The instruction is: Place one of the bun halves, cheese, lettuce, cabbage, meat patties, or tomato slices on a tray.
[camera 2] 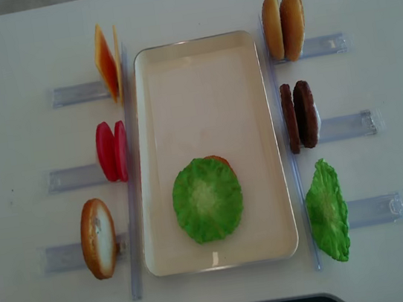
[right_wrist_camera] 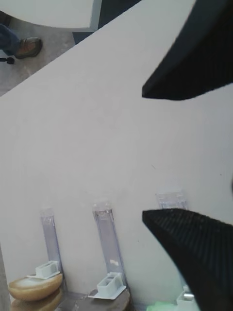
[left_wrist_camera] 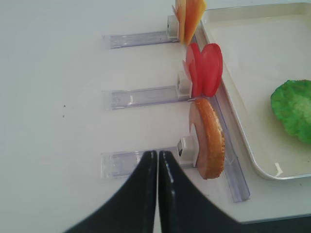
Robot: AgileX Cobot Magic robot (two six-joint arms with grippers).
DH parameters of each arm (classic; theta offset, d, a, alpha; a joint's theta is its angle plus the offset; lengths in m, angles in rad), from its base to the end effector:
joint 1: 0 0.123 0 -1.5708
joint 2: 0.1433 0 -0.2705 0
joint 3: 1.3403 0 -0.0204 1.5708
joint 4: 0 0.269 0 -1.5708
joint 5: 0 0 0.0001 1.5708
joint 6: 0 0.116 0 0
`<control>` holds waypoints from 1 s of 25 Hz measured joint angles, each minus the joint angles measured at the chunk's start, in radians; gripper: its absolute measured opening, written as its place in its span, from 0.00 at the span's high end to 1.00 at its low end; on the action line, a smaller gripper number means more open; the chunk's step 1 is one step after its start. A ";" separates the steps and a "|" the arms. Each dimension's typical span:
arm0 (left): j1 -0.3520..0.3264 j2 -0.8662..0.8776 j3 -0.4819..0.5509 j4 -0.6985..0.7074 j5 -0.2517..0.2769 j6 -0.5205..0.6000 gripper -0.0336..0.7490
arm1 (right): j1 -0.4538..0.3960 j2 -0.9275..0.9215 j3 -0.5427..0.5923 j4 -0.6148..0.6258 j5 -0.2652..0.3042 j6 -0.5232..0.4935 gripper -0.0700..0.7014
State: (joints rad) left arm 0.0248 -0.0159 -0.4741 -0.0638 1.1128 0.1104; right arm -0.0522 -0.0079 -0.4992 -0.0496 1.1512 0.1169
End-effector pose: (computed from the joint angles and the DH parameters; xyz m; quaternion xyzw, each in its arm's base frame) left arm 0.0457 -0.0055 0.2621 0.0391 0.8677 0.0016 0.4956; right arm 0.0414 -0.0074 0.2657 0.0760 0.8707 -0.0090 0.4859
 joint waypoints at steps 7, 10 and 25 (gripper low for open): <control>0.000 0.000 0.000 0.000 0.000 0.000 0.96 | 0.000 0.000 0.001 0.001 -0.010 -0.012 0.28; 0.000 0.000 0.000 0.000 0.000 0.000 0.96 | 0.000 0.000 0.001 0.001 -0.010 -0.012 0.28; 0.000 0.000 0.000 0.000 0.000 0.000 0.96 | 0.000 0.000 0.001 0.002 -0.013 -0.014 0.28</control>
State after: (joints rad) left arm 0.0248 -0.0159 -0.4741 -0.0638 1.1128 0.1104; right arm -0.0522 -0.0079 -0.4983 -0.0478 1.1381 0.1032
